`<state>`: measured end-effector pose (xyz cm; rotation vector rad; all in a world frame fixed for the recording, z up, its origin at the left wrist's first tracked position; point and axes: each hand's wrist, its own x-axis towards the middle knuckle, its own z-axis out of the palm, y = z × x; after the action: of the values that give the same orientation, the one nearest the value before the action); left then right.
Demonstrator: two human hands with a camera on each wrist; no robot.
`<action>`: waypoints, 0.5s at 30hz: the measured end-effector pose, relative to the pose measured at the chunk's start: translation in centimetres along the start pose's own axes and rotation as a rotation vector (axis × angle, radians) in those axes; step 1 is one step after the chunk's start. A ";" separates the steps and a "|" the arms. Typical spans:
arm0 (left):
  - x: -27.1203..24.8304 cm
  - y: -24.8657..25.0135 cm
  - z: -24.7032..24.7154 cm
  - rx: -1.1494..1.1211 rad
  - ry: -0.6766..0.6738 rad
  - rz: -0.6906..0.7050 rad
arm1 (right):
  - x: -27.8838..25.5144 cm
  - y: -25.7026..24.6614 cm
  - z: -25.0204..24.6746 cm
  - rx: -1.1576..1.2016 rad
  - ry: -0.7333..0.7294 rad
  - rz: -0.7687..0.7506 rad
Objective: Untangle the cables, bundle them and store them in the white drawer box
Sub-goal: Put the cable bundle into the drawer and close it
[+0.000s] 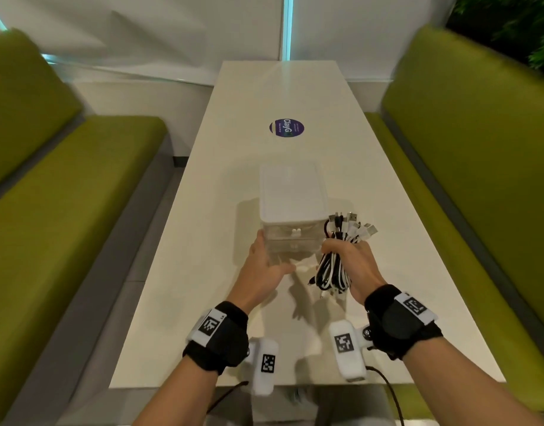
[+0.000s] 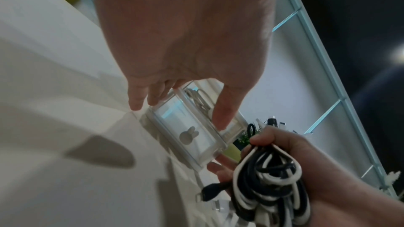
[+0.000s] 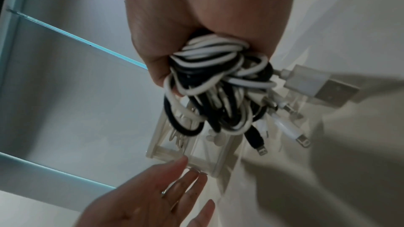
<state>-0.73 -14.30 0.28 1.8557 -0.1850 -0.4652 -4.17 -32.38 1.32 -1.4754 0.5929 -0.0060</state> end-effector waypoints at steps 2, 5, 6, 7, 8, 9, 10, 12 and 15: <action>-2.8 -0.7 -0.3 0.024 0.002 0.005 | -2.8 0.9 0.2 0.004 -0.002 -0.009; -6.1 -1.6 -0.6 0.042 -0.006 0.009 | -6.4 2.1 0.5 -0.014 -0.011 -0.027; -7.1 -1.8 -0.7 0.043 -0.009 0.010 | -7.4 2.5 0.6 -0.016 -0.009 -0.033; -7.9 -1.9 -0.7 0.043 -0.011 0.007 | -8.2 2.7 0.7 -0.016 -0.008 -0.042; -8.8 -2.0 -0.8 0.048 -0.013 0.007 | -9.1 3.0 0.8 -0.013 -0.005 -0.053; -9.3 -2.1 -0.8 0.051 -0.014 0.007 | -9.7 3.2 0.8 -0.010 -0.002 -0.060; -9.8 -2.2 -0.8 0.058 -0.015 0.003 | -10.2 3.3 0.8 -0.006 -0.005 -0.064; -10.5 -2.1 -0.8 0.073 -0.012 0.003 | -10.9 3.6 0.6 -0.003 -0.012 -0.064; -10.7 -2.2 -0.7 0.096 -0.016 0.002 | -11.4 3.9 0.7 -0.007 0.010 -0.086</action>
<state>-10.41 -9.15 0.84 1.9456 -0.2235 -0.4771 -15.06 -27.23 1.89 -1.5078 0.5374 -0.0787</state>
